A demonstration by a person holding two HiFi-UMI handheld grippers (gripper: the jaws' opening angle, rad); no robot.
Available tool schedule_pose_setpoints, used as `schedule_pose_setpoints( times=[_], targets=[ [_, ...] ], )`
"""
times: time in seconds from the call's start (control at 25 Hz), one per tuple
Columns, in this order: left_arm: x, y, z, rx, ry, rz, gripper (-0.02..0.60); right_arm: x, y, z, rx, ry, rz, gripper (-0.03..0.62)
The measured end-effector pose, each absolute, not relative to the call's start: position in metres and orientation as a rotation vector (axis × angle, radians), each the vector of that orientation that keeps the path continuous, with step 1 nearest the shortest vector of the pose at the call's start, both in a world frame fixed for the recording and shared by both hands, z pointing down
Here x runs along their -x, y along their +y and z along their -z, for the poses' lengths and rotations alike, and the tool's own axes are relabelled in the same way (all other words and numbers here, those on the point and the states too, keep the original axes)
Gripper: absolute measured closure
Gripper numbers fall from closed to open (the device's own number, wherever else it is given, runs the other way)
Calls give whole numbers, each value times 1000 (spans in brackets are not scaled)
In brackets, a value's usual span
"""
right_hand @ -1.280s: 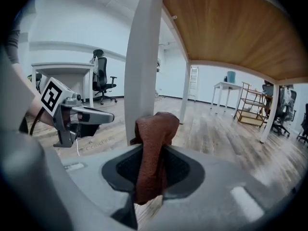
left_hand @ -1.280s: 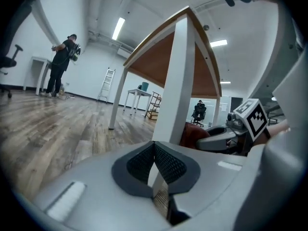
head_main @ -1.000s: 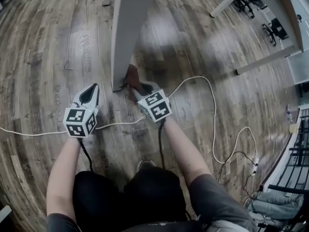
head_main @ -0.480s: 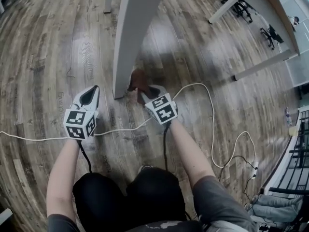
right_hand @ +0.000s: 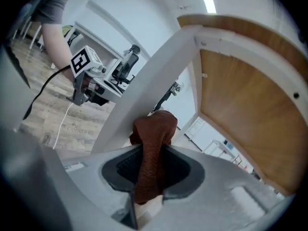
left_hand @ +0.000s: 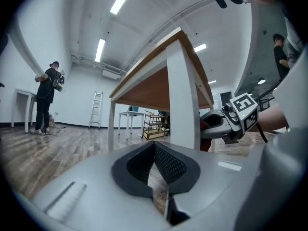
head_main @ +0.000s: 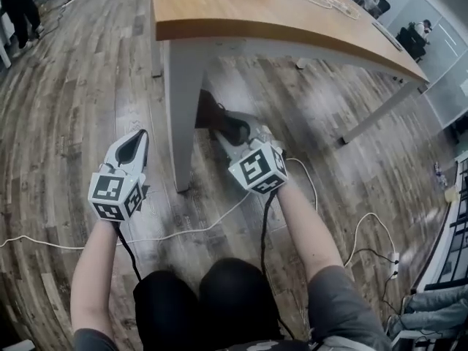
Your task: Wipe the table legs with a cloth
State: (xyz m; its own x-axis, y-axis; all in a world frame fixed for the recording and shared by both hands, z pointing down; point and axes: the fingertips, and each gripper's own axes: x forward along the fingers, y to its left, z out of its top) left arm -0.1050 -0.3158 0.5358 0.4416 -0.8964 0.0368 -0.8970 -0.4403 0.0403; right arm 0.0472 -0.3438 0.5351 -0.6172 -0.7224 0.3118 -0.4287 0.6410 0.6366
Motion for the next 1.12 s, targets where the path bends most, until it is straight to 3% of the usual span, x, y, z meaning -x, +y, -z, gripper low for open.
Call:
schedule_pose_setpoints(
  times=[0.56,1.12],
  targets=[
    [94,-328,-447,-2728,-1700,92,561,-16,-366,-398,-966,-2108,1314,503],
    [92,-311,-571,-2596,-1652,-49,561,-15,-359,-524,-812,-2089,1162,503]
  ],
)
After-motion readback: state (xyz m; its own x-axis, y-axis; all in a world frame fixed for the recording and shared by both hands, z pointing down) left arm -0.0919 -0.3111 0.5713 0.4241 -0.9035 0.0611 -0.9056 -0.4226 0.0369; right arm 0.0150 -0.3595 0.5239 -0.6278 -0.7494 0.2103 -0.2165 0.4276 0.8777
